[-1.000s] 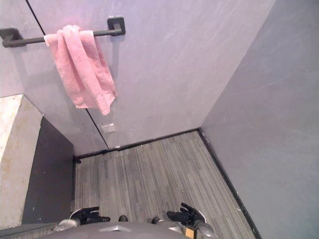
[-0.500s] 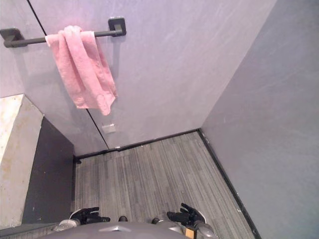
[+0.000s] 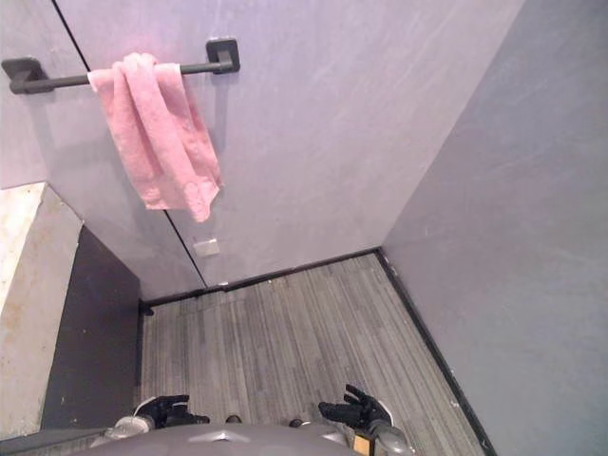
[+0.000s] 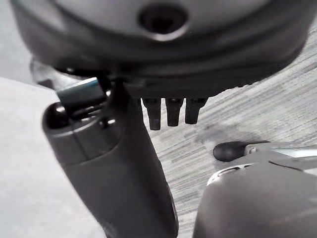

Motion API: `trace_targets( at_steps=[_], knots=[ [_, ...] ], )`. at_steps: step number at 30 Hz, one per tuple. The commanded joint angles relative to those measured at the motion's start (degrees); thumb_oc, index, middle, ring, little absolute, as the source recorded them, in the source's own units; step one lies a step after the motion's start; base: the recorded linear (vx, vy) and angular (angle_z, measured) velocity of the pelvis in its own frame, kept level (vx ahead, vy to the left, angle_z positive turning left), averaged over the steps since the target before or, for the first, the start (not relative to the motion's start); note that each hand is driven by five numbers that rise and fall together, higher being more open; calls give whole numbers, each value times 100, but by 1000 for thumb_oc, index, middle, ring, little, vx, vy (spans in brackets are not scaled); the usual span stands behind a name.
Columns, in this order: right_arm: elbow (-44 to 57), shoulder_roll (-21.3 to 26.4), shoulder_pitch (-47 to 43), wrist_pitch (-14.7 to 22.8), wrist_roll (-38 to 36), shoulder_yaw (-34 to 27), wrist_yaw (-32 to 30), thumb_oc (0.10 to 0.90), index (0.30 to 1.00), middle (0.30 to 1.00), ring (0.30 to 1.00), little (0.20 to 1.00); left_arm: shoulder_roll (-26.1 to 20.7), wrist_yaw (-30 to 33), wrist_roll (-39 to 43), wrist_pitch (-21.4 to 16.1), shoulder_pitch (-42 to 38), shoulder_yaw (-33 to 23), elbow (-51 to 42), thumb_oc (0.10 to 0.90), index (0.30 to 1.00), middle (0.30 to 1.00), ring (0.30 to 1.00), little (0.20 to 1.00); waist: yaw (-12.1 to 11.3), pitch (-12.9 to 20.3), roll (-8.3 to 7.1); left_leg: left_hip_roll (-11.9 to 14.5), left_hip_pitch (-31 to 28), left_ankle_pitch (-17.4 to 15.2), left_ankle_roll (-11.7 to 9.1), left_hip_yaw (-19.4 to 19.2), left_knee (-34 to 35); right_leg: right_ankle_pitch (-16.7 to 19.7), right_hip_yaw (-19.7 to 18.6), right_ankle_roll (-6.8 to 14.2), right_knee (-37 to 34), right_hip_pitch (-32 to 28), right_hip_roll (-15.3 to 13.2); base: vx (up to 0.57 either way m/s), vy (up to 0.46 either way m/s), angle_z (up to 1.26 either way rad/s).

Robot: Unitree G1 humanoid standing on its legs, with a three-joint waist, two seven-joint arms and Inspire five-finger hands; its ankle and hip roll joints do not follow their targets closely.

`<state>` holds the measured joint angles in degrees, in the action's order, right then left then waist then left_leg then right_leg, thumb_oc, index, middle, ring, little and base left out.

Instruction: Organize the bathroom.

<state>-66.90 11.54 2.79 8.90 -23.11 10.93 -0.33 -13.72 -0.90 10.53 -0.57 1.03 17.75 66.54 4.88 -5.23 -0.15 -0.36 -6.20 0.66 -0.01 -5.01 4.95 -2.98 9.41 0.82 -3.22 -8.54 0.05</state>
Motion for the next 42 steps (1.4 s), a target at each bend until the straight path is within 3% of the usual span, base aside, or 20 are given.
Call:
trace_targets(
  at_steps=[1,3,5,7,11,13,17,18,20,22,25,27,30,32,33,34,37,38,40,42],
  knots=[
    [1439,339,-359,766,-10,-12,-722,800,900,900,900,900,-124,267,122,-422,-338,258,-1123,800,900,900,900,900,-11,-33,52,-249,-65,-321,166,-417,5,177,37,521,209,381,95,-21,-21,-4],
    [2579,538,-324,764,205,-33,-1082,800,900,900,900,900,-310,674,457,-393,-349,262,-2204,800,900,900,900,900,28,-68,75,-251,-42,-311,188,-431,5,200,-14,509,208,420,107,-45,-19,-5],
    [3996,704,-192,734,529,-177,-1397,800,900,900,900,900,-699,1173,917,-3,-344,162,-3786,800,900,900,900,900,59,-106,87,-248,-19,-295,201,-421,5,210,-56,500,208,451,128,-61,-27,-3],
    [4862,856,-167,948,771,-290,-1567,800,900,900,900,900,-967,1531,928,83,-457,35,-4913,800,900,900,900,900,67,-137,99,-238,-2,-271,207,-412,5,221,-66,499,204,470,147,-48,-47,-7],
    [5857,1238,-458,1607,941,-296,-1821,800,900,900,900,900,-1221,1946,293,-316,-980,61,-6499,800,900,900,900,900,16,-174,64,-192,18,-245,185,-416,5,206,14,510,222,489,166,-38,-90,-3],
    [5936,1354,-637,1788,995,-207,-1912,800,900,900,900,900,-1240,2066,165,-356,-1192,131,-6700,800,900,900,900,900,-17,-173,46,-182,18,-250,178,-408,5,194,56,504,214,479,161,-13,-73,3],
    [6262,1655,-1285,1726,933,18,-2090,800,900,900,900,900,-1214,2424,-95,-511,-1715,340,-7110,800,900,900,900,900,-94,-138,-10,-170,-54,-310,161,-415,5,125,88,447,163,402,206,16,-112,4],
    [6258,1692,-1666,1617,997,98,-2100,800,900,900,900,900,-1223,2505,-80,-442,-1894,395,-7265,800,900,900,900,900,-140,-171,-64,-172,-19,-351,99,-487,-241,81,86,377,169,370,212,-25,-113,3],
    [6357,1841,-2037,1501,836,99,-1892,800,900,900,900,900,-1235,2618,-404,-523,-2054,431,-7449,800,900,900,900,900,-217,-311,-265,-137,532,-607,-29,-670,-1521,68,102,244,190,294,81,-33,-127,1],
    [6384,1941,-2313,1405,641,46,-1791,800,900,900,900,900,-1170,2617,-590,-520,-2199,471,-7499,800,900,900,900,900,-329,-490,-391,38,1142,-349,-222,-787,-2338,106,222,171,212,176,31,10,-89,8],
    [6284,1938,-2572,1254,643,18,-1608,800,900,900,900,900,-1114,2633,-652,-568,-2299,465,-7442,800,900,900,900,900,-332,-527,-403,196,1239,-375,-164,-1109,-2041,60,358,171,229,110,60,102,-5,33],
    [6318,2067,-2783,1088,612,51,-1411,800,900,900,900,900,-1088,2686,-713,-673,-2372,517,-7362,800,900,900,900,900,-252,-478,-334,380,1085,-115,-146,-1681,-1230,-30,576,203,225,22,119,185,76,48],
    [6364,2280,-2835,898,815,-28,-1198,800,900,900,900,900,-1092,2712,-700,-818,-2359,548,-7353,800,900,900,900,900,-210,-391,-276,390,959,-70,-200,-1853,-876,-284,662,240,349,-118,147,215,99,47],
    [6227,2422,-3046,793,770,38,-1087,800,900,900,900,900,-1095,2704,-711,-862,-2309,534,-7439,800,900,900,900,900,-253,-316,-246,303,869,-110,-102,-1794,-688,-486,639,235,599,-71,162,217,106,15],
    [6145,2417,-3166,733,591,95,-1038,800,900,900,900,900,-1098,2771,-797,-791,-2293,572,-7479,800,900,900,900,900,-309,-293,-238,252,910,18,-54,-1741,-627,-511,631,252,774,-48,183,167,58,9],
    [6040,2416,-3245,698,354,135,-967,800,900,900,900,900,-1115,2890,-786,-747,-2278,626,-7496,800,900,900,900,900,-366,-249,-243,189,816,42,-15,-1573,-444,-575,609,356,1031,-11,139,159,37,0],
    [5866,2380,-3264,727,296,125,-959,800,900,900,900,900,-1116,2894,-716,-737,-2299,613,-7438,800,900,900,900,900,-402,-211,-233,119,532,78,81,-1398,-68,-380,744,603,1834,263,-110,148,28,4],
    [5734,2340,-3250,776,217,37,-983,800,900,900,900,900,-1131,2868,-959,-773,-2290,572,-7454,800,900,900,900,900,-430,-192,-196,153,430,97,112,-1302,1,-136,873,768,2542,606,-329,121,5,26],
    [5627,2353,-3222,878,127,-101,-960,800,900,900,900,900,-1215,2839,-1156,-763,-2287,517,-7545,800,900,900,900,900,-436,-208,-178,153,333,36,139,-1158,-4,-69,787,847,3234,860,-491,113,-35,34],
    [5561,2356,-3258,862,146,-242,-939,800,900,900,900,900,-1295,2857,-1311,-645,-2292,431,-7614,800,900,900,900,900,-486,-175,-190,144,282,-11,111,-918,0,-2,722,827,2965,957,-542,94,-130,61]
  ],
)
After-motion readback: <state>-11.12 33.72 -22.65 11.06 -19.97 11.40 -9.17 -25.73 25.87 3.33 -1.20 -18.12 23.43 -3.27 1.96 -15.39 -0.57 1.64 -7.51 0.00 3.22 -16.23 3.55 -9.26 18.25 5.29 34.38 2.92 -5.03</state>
